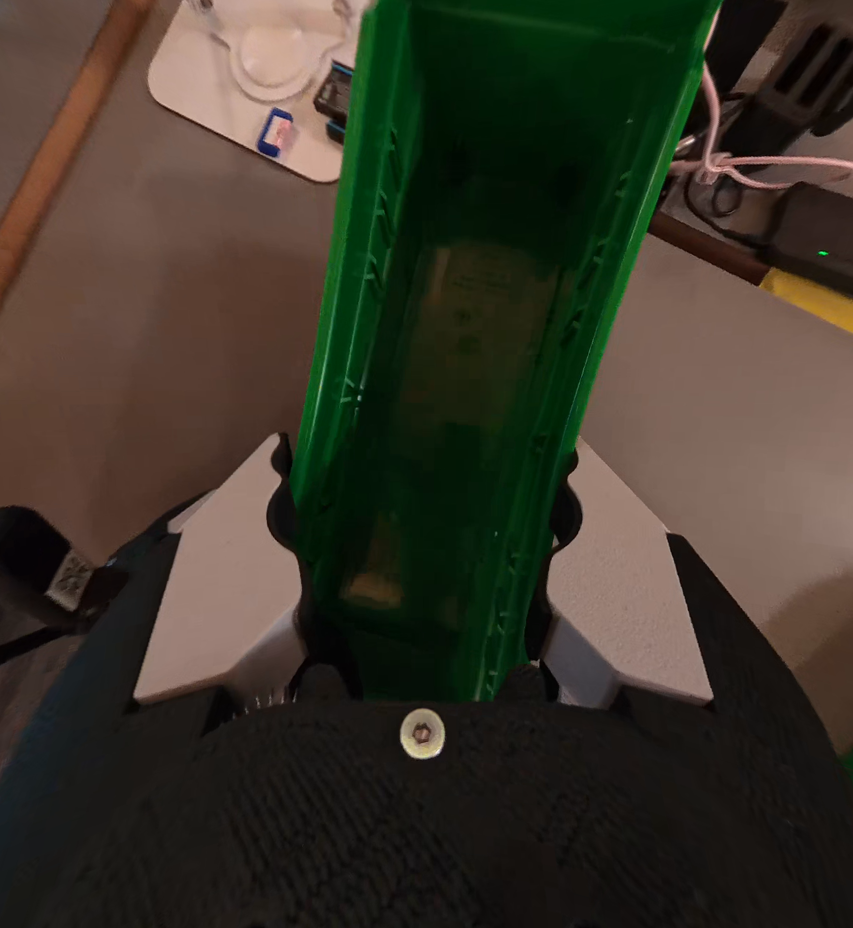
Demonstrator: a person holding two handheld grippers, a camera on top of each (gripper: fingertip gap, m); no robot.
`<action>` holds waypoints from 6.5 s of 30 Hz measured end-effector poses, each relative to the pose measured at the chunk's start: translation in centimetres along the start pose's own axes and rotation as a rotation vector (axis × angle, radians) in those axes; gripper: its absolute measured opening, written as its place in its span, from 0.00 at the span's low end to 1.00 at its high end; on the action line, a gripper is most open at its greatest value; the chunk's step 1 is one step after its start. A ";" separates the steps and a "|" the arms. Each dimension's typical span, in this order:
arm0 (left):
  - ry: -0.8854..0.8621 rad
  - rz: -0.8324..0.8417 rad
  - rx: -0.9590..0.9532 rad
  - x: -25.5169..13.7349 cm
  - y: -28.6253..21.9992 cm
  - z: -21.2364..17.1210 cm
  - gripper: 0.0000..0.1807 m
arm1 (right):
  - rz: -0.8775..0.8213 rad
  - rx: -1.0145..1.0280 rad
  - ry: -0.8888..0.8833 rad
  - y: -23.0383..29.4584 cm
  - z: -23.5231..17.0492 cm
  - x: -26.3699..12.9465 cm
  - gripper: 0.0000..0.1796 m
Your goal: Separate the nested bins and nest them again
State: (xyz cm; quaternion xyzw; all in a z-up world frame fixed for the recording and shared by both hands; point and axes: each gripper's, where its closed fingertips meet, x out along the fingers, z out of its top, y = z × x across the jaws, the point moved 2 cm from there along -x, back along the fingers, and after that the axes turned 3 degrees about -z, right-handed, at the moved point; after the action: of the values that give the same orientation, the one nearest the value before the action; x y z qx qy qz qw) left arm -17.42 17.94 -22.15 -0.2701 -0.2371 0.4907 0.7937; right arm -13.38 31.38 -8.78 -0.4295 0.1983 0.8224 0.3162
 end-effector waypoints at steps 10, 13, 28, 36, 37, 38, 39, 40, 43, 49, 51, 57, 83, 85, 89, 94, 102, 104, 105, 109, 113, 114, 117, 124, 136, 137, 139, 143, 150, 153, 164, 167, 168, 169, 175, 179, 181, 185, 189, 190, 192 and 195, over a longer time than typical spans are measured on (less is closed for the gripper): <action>0.002 0.000 -0.004 0.0 0.0 0.0 0.70 | -0.028 -0.017 0.011 2.6 0.6 0.1 0.59; 0.002 0.000 -0.002 0.0 0.0 0.0 0.70 | -0.069 -0.027 0.032 2.3 0.1 0.5 0.60; 0.001 -0.001 0.000 0.0 0.0 0.0 0.70 | -0.024 0.055 0.006 0.9 -3.0 6.5 0.70; -0.001 -0.006 -0.001 0.0 -0.1 0.0 0.70 | -0.120 -0.131 -0.168 -3.1 -0.2 1.1 0.75; -0.001 -0.005 -0.001 0.0 -0.1 0.0 0.70 | -0.152 -0.140 -0.185 -4.8 0.1 -0.3 0.75; 0.000 -0.005 -0.001 0.0 -0.1 0.0 0.70 | -0.181 -0.139 -0.196 -6.7 0.3 -1.8 0.75; -0.001 -0.004 -0.001 0.0 -0.1 0.0 0.70 | -0.211 -0.125 -0.200 -8.8 0.2 -3.2 0.75; -0.001 -0.003 -0.001 0.0 -0.1 0.0 0.70 | -0.245 -0.101 -0.198 -11.4 0.0 -4.6 0.76; -0.003 -0.001 0.000 0.0 0.0 0.0 0.70 | -0.322 0.031 -0.156 -19.8 -2.5 -8.0 0.78; 0.004 0.010 0.005 0.1 0.1 0.0 0.70 | -0.352 0.349 -0.022 -33.8 -13.2 -9.8 0.82; 0.006 0.014 0.004 0.1 0.1 -0.1 0.70 | -0.294 0.422 -0.034 -35.1 -15.3 -9.2 0.81; -0.002 0.011 0.001 0.1 0.1 0.0 0.70 | -0.151 0.299 -0.068 -30.1 -13.2 -6.7 0.76; -0.003 -0.005 -0.001 0.1 -0.1 0.0 0.70 | 0.059 -0.013 -0.045 -3.4 -4.3 2.2 0.01; -0.002 -0.004 -0.001 0.1 -0.1 0.0 0.70 | 0.059 0.002 -0.072 -3.8 -4.3 2.5 0.01; -0.002 -0.003 0.001 0.1 -0.1 0.0 0.70 | 0.062 0.036 -0.121 -4.1 -4.2 2.7 0.01; -0.002 -0.003 0.001 0.0 -0.1 0.0 0.70 | 0.040 0.023 -0.242 -4.1 -3.9 2.8 0.01; 0.001 -0.002 0.002 0.1 -0.1 0.0 0.70 | 0.063 0.061 -0.319 -4.4 -4.1 3.0 0.01; 0.000 -0.001 0.005 0.1 -0.1 0.0 0.70 | 0.066 0.078 -0.285 -4.5 -4.4 3.5 0.01; -0.001 -0.001 0.005 0.0 -0.1 0.0 0.70 | 0.067 0.085 -0.265 -4.6 -4.5 3.7 0.01; 0.000 -0.002 0.005 0.0 -0.1 0.0 0.70 | 0.067 0.101 -0.201 -4.7 -4.9 4.0 0.14; -0.002 -0.005 0.004 0.0 -0.1 0.0 0.70 | 0.028 0.029 -0.266 -6.0 -3.8 1.4 0.68; -0.003 -0.007 0.004 0.0 -0.1 0.0 0.70 | 0.010 0.010 -0.290 -6.9 -3.5 0.3 0.73; -0.004 -0.008 0.001 0.0 -0.1 0.0 0.70 | -0.128 0.004 -0.295 -13.4 -3.9 -2.3 0.83; -0.006 -0.001 0.009 0.0 -0.1 0.0 0.70 | -0.473 0.322 0.095 -34.4 -16.6 -3.2 0.89; -0.008 0.002 0.005 0.0 -0.1 0.0 0.70 | -0.423 0.499 0.381 -40.3 -27.4 -1.9 0.84; -0.010 0.002 0.006 0.0 -0.1 0.1 0.70 | -0.430 0.497 0.390 -40.2 -27.3 -2.0 0.78; -0.015 0.000 0.007 -0.1 -0.1 0.1 0.70 | -0.429 0.500 0.376 -40.0 -26.8 -2.1 0.69; -0.016 -0.005 0.005 -0.1 -0.2 0.1 0.70 | -0.430 0.472 0.362 -39.5 -26.1 -2.0 0.58; -0.012 -0.005 0.002 0.0 -0.1 0.1 0.70 | -0.326 0.427 0.190 -35.7 -19.2 -3.7 0.54; -0.009 -0.004 0.000 0.0 -0.1 0.0 0.70 | -0.298 0.315 0.117 -32.3 -14.4 -5.5 0.55; -0.010 -0.006 0.002 0.0 -0.1 0.1 0.70 | -0.078 -0.010 -0.021 -12.4 -1.7 -8.6 0.56; -0.009 -0.006 0.002 0.0 -0.1 0.0 0.70 | -0.045 -0.076 -0.037 -7.5 0.1 -8.5 0.57; -0.008 -0.006 0.002 0.0 -0.1 0.0 0.70 | -0.035 -0.097 -0.036 -6.0 0.5 -8.3 0.57; -0.009 -0.006 0.002 0.0 -0.1 0.0 0.70 | -0.026 -0.118 -0.032 -4.5 0.8 -8.2 0.57; -0.008 -0.007 0.003 0.0 -0.1 0.0 0.70 | -0.044 -0.208 -0.002 1.2 1.5 -6.2 0.57; -0.007 -0.008 0.000 0.0 -0.1 0.0 0.70 | -0.069 -0.222 0.022 2.9 1.4 -4.8 0.57; -0.008 -0.010 -0.001 0.0 -0.1 0.1 0.70 | -0.102 -0.212 0.030 2.9 1.3 -4.2 0.59; -0.006 -0.011 -0.007 0.1 -0.1 0.1 0.70 | -0.173 -0.183 0.078 1.5 0.7 -3.2 0.59; -0.006 -0.011 -0.007 0.1 -0.1 0.0 0.70 | -0.141 -0.126 0.108 0.9 -0.1 -1.9 0.59; -0.007 -0.012 -0.007 0.1 -0.1 0.1 0.70 | -0.142 -0.117 0.110 0.7 -0.2 -1.6 0.60; -0.007 -0.011 -0.007 0.1 -0.1 0.1 0.70 | -0.161 -0.119 0.120 0.3 -0.4 -1.0 0.60; -0.007 -0.012 -0.008 0.0 -0.1 0.1 0.70 | -0.149 -0.107 0.141 0.3 -0.8 -0.1 0.60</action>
State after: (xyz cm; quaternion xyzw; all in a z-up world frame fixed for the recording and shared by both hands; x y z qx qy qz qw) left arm -17.37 17.96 -22.02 -0.2699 -0.2436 0.4860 0.7947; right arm -13.07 30.70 -9.16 -0.5159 0.1436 0.7739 0.3383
